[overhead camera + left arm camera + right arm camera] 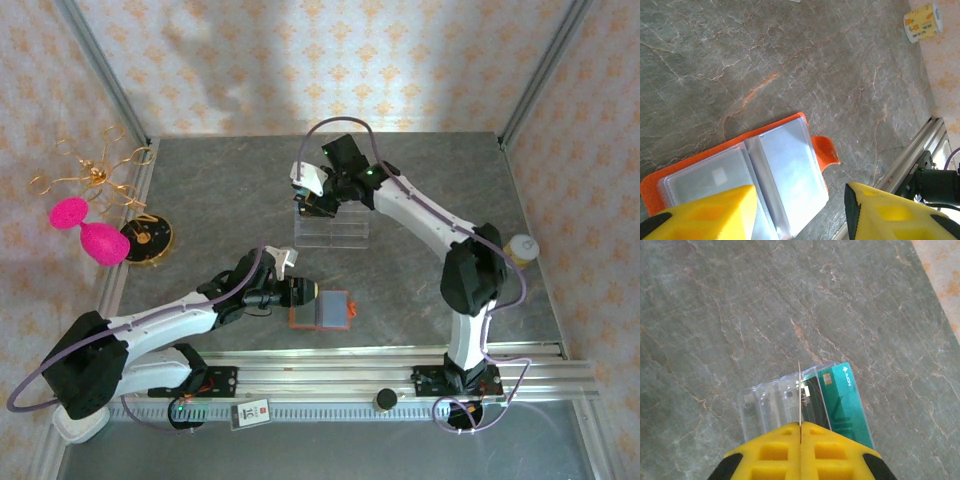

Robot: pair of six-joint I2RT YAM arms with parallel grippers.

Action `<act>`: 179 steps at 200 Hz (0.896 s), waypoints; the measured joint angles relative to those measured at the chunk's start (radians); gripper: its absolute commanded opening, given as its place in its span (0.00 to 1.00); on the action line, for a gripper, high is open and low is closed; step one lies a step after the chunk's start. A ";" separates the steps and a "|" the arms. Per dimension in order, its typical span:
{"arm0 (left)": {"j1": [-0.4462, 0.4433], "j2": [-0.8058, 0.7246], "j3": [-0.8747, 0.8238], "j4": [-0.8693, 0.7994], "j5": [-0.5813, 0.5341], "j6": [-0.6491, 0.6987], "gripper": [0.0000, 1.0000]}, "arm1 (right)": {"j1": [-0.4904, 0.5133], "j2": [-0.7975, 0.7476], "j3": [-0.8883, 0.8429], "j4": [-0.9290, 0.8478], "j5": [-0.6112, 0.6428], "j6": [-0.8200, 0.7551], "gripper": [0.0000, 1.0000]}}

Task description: Take the credit cards out of the card holder

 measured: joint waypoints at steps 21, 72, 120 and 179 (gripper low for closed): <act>0.002 0.000 0.000 -0.018 0.002 0.008 0.50 | -0.018 0.066 0.060 -0.030 -0.003 -0.039 0.00; 0.019 0.000 0.000 -0.063 0.003 0.013 0.50 | -0.031 0.136 0.094 -0.076 -0.002 -0.102 0.00; 0.032 0.000 0.000 -0.078 0.005 0.013 0.50 | -0.031 0.153 0.112 -0.095 0.012 -0.130 0.00; 0.032 0.000 0.000 -0.078 0.005 0.012 0.50 | -0.029 0.187 0.113 -0.095 0.032 -0.130 0.00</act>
